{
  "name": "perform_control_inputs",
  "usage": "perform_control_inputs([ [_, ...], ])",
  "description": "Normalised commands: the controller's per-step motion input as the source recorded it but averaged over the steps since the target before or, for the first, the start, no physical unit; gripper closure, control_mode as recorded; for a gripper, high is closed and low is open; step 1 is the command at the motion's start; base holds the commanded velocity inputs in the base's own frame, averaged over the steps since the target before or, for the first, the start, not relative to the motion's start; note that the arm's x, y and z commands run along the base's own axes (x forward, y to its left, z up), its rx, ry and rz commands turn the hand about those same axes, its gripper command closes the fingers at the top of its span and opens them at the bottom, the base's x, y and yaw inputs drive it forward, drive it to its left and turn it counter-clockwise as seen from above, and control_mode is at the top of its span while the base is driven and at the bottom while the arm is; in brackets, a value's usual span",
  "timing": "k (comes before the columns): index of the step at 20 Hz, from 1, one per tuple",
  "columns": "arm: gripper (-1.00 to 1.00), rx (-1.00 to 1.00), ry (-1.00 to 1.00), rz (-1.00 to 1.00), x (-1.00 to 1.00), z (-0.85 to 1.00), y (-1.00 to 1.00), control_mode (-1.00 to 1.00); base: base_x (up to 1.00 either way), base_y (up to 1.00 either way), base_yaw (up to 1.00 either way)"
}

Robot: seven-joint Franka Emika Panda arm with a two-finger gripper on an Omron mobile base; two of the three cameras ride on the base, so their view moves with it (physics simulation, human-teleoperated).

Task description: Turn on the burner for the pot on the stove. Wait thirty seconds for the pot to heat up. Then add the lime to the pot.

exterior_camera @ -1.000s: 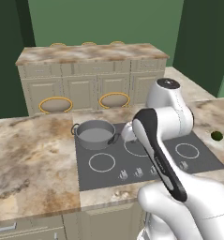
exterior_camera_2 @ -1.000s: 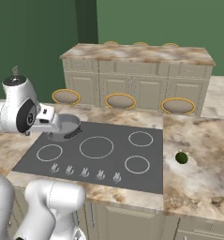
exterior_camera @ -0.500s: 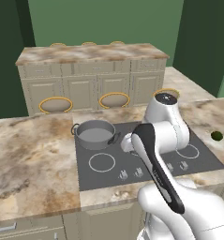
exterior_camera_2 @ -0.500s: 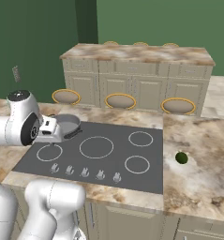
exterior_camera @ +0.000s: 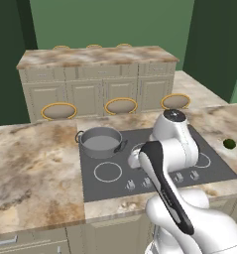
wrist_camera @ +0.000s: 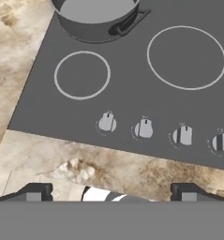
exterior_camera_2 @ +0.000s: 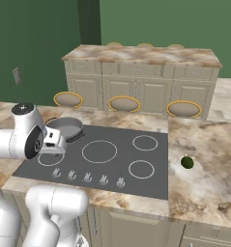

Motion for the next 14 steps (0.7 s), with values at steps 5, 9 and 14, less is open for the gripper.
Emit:
perform_control_inputs([
  [5, -1.0, 0.0, 0.0, 0.0, 0.03, -0.24, -0.19, -1.0, 0.0, 0.0, 0.0],
  [9, -1.0, 0.0, 0.03, 0.0, 0.05, -0.21, -0.29, -1.0, 0.0, 0.0, 0.0],
  [14, -1.0, 0.0, 0.06, 0.0, 0.19, -0.29, -0.27, -1.0, 0.0, 0.0, 0.0],
])
